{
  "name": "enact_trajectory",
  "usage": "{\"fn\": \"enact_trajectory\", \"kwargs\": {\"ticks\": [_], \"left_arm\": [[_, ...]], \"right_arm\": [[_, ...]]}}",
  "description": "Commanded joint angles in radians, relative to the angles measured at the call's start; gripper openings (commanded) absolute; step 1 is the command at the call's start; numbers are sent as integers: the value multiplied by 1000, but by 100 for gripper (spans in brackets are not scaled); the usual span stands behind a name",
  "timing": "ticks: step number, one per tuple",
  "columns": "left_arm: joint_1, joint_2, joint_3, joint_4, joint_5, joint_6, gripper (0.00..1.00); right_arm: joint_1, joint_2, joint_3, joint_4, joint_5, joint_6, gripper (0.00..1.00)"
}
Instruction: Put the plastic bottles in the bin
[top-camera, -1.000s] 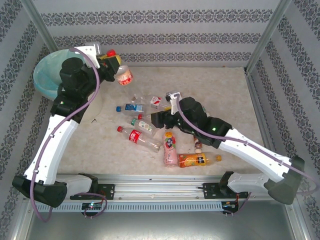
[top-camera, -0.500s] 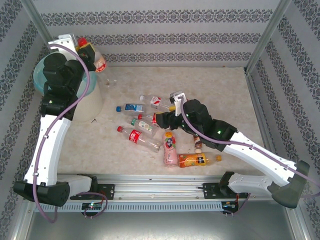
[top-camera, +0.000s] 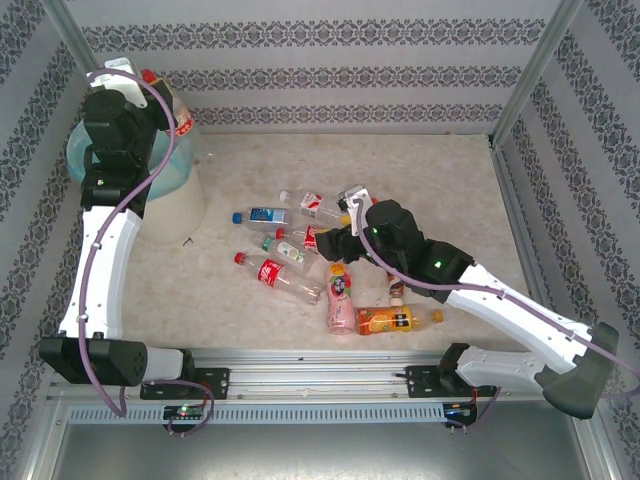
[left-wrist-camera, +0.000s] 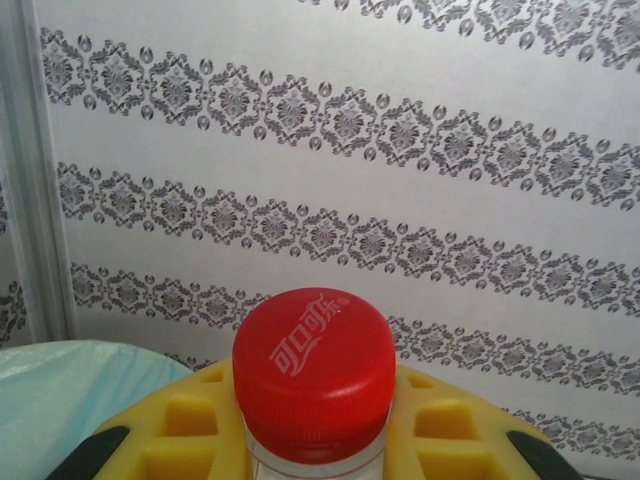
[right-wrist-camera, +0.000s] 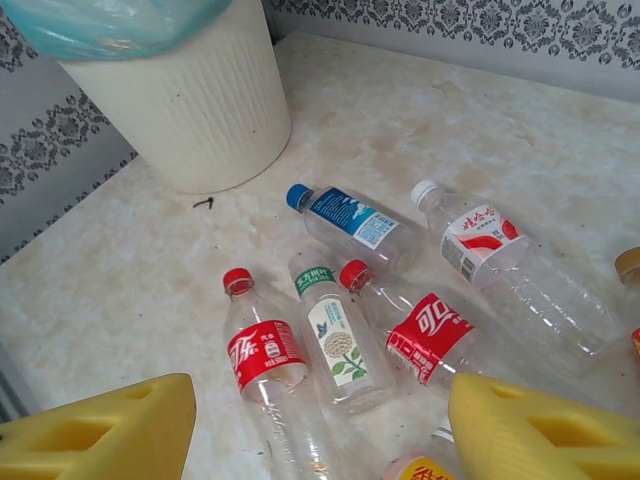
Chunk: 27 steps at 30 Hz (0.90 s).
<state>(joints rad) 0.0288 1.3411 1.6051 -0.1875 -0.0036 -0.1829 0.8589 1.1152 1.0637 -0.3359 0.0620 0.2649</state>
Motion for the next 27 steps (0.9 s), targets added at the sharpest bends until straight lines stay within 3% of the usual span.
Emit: {"fn": "enact_trajectory", "kwargs": {"ticks": [1,12,20,24,27], "left_arm": [[22,-1,5,2,-6,22,0],[38,-38,-31,74,16,90,0],[87,-39,55,122,244,-198,0],[88,-48,85,121,230,-167,0],[95,-42,127,91,123,-83,0]], "right_arm": [[-6,7,1,-31,-45,-144,68],[11,139,73,-120,-181,-342,66],[23,164,101,-154,-169,-371,64],[22,164,130,-143,-179,-369,64],[23,171,162,-146,-198,-375,64]]}}
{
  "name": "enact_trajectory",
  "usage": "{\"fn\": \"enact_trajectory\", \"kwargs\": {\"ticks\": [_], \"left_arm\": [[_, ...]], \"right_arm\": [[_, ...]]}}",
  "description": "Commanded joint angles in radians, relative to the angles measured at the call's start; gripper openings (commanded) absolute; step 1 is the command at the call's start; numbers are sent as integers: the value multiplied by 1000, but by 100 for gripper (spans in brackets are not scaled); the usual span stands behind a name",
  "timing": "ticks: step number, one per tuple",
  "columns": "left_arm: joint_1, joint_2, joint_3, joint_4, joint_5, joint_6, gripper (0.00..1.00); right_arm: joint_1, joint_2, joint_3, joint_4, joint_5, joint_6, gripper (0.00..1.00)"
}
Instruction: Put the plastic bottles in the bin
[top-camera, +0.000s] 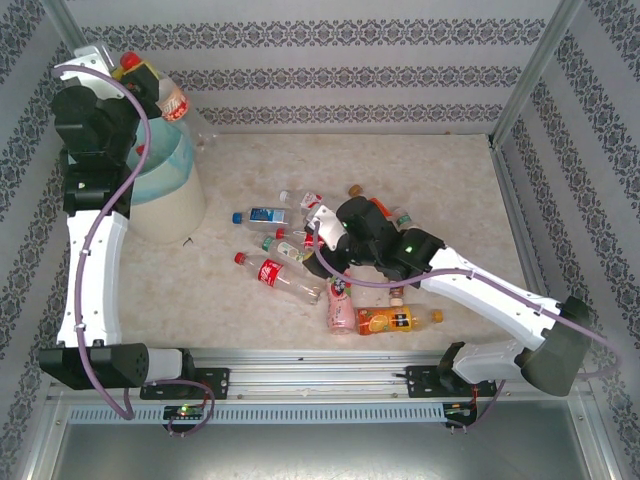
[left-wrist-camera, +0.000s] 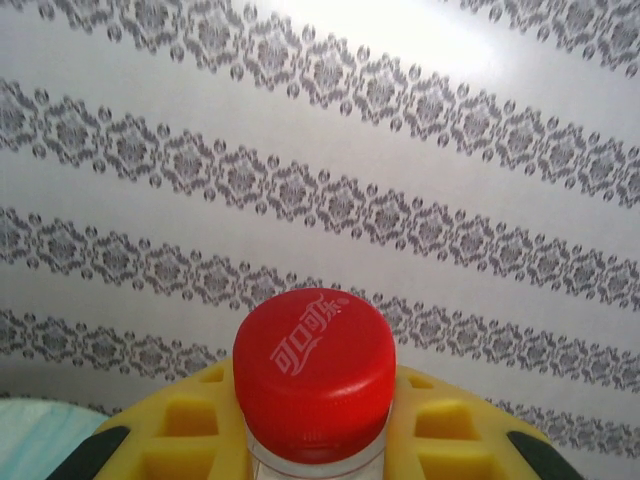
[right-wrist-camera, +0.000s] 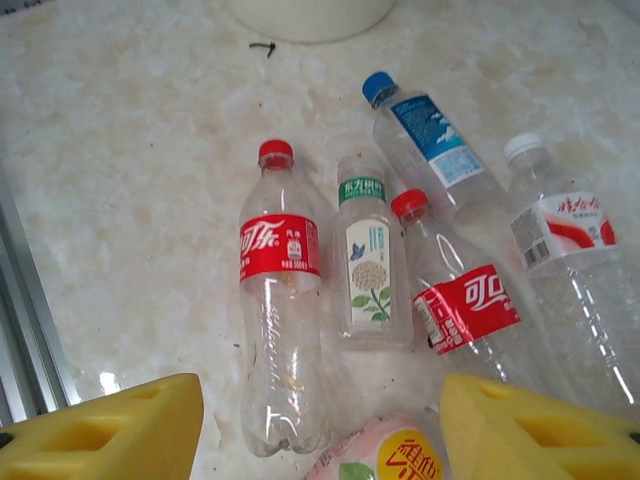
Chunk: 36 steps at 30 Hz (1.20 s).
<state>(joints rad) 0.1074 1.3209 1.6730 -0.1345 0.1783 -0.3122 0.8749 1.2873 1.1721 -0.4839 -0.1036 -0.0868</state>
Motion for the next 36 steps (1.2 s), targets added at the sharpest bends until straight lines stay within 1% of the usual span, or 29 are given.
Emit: {"fn": "enact_trajectory", "kwargs": {"ticks": [1,3,5,10,13,15,19,20,25,30,33,36], "left_arm": [[21,-10,84,9,-121,70,0],[39,17,132,-44,-214,92,0],[72,32,147,-38,-236,103,0],[189,55,152,-12,-207,49,0],[238,70,97,3,-223,51,0],[261,77,39,33,-214,65,0],[284,120,-14,20,-134,80,0],[284,126,-44,39,-103,83,0],[284,121,-286,302,38,99,0],[281,146,-432,436,215,128,0],[270,150,-503,505,237,139,0],[245,165,-534,493,235,204,0]], "right_arm": [[8,1,65,0,-38,-27,64],[10,2,80,-1,-46,-34,64],[13,-1,93,-1,-47,-40,64],[18,-16,106,-2,-22,-35,64],[20,-32,98,13,-19,-23,64],[24,-37,97,15,-16,-13,64],[39,-38,98,11,-7,5,64],[45,-37,98,8,5,10,64],[68,-47,93,20,42,35,63],[84,-26,126,4,59,41,64],[93,-11,139,10,63,52,64],[105,14,164,5,61,61,64]]}}
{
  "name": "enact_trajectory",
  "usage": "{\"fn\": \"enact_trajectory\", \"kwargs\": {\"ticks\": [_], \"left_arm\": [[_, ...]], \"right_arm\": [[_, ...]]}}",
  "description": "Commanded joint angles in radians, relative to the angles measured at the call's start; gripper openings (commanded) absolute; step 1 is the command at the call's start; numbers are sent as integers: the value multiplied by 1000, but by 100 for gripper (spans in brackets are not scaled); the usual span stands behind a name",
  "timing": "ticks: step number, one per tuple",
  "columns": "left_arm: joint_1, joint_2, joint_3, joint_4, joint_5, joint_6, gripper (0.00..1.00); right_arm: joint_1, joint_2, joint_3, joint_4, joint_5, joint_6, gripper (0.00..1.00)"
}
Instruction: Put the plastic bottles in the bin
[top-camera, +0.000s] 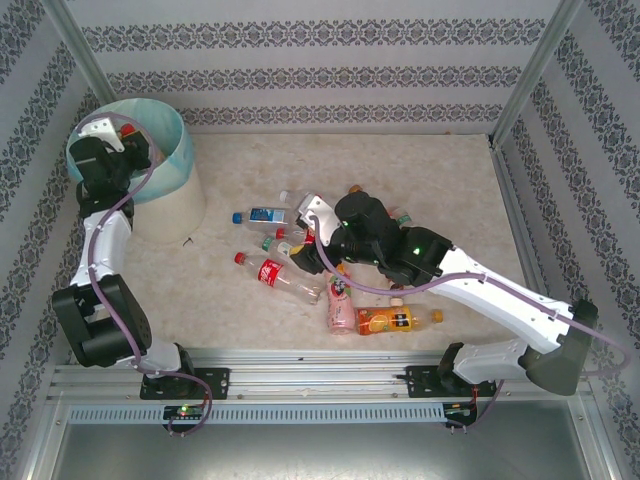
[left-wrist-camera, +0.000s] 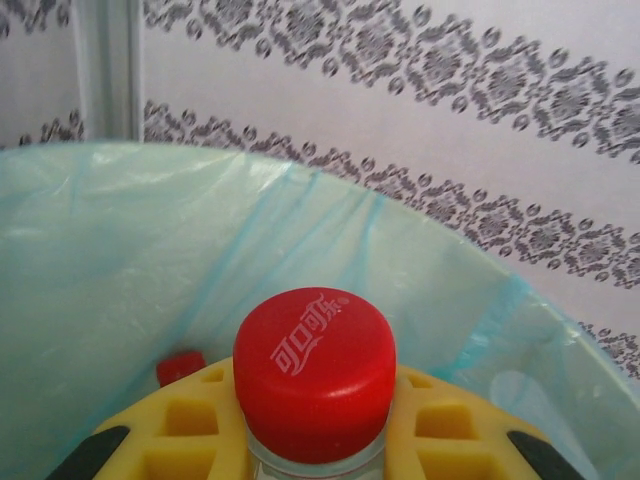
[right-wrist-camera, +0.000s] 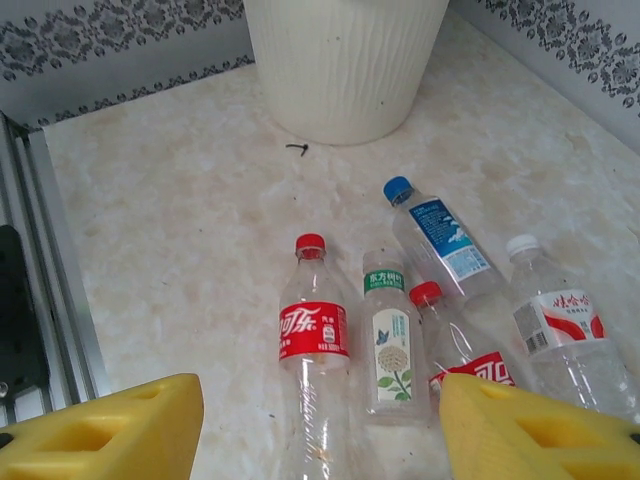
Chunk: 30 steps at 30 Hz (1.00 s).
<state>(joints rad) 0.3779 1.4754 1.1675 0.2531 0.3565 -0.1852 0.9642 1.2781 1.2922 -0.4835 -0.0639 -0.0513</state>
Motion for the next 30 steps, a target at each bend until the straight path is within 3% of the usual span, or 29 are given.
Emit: {"fn": "enact_trajectory", "kwargs": {"ticks": [1,5,10,19,22,26,27,29,30], "left_arm": [[-37,17,-38,98,42,104,0],[-78,37,-89,107,-35,163,0],[-139,59,-55,-32,-119,284,0],[-146,77,-1,-179,-202,233,0],[-146,68,-2,-182,-240,210,5],[-146,68,30,-211,-223,165,18],[-147,66,35,-213,-213,157,24],[-146,56,42,-216,-191,139,49],[-146,48,43,-214,-183,131,51]], "right_arm": [[24,35,61,-8,26,27,64],[70,47,78,-19,75,18,65],[85,60,71,-12,83,24,66],[86,103,104,-66,69,-13,67],[87,112,84,-50,58,8,67],[87,151,91,-41,57,6,68],[86,167,107,-50,60,-1,68],[85,191,139,-67,73,-15,68],[84,194,150,-71,77,-19,68]]}}
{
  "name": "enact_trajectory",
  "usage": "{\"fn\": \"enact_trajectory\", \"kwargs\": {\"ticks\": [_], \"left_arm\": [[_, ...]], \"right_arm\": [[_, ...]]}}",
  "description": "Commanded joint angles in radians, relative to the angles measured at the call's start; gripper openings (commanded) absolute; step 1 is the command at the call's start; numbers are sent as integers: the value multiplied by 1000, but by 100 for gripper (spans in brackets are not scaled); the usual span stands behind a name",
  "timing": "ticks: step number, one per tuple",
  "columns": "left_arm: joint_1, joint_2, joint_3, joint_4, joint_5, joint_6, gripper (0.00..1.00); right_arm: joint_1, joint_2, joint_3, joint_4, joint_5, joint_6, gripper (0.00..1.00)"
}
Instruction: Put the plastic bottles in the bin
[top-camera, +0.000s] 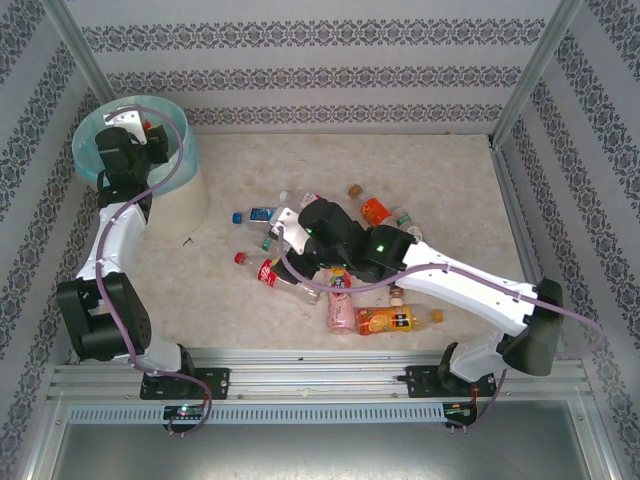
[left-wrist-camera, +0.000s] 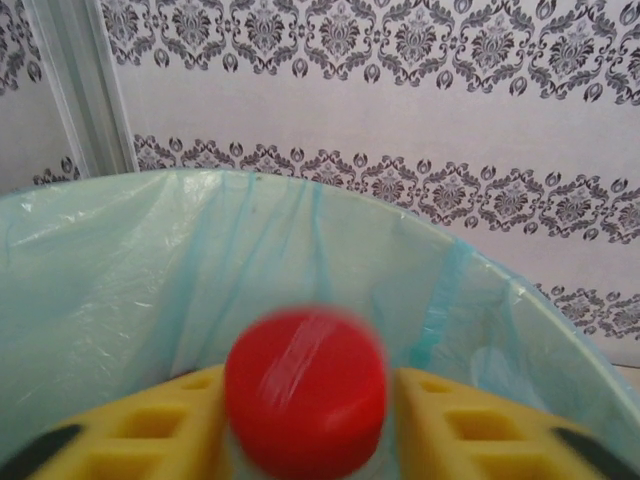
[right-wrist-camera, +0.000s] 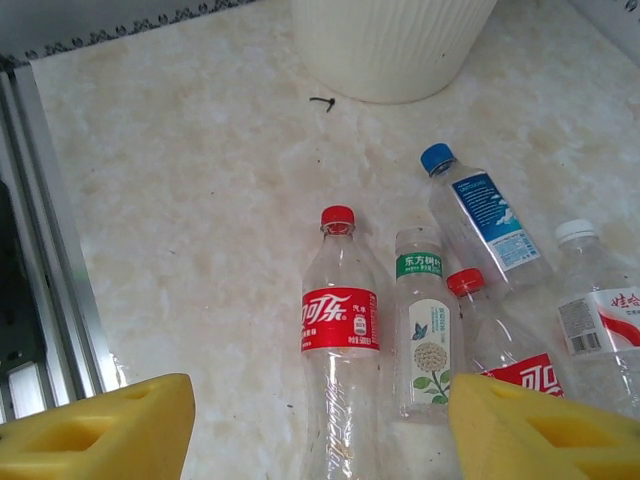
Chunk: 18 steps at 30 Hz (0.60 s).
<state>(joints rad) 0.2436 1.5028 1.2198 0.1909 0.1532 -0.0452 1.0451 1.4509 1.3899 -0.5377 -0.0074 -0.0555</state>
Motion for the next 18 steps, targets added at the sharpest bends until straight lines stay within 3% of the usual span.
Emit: {"fn": "enact_trajectory", "kwargs": {"ticks": [1,5,11,18], "left_arm": [[-12,12,-8,-151,29,-11,53],[-12,-35,-4,-145,32,-26,69],[-12,-95,13,-148,38,-48,77],[-12,-178,41,-159,42,-47,79]], "right_arm": [[0,23,63,-19,19,-15,68],[-40,6,60,16,-27,13,68],[-120,-10,42,49,-68,94,68],[-151,-41,18,89,-66,120,69]]}}
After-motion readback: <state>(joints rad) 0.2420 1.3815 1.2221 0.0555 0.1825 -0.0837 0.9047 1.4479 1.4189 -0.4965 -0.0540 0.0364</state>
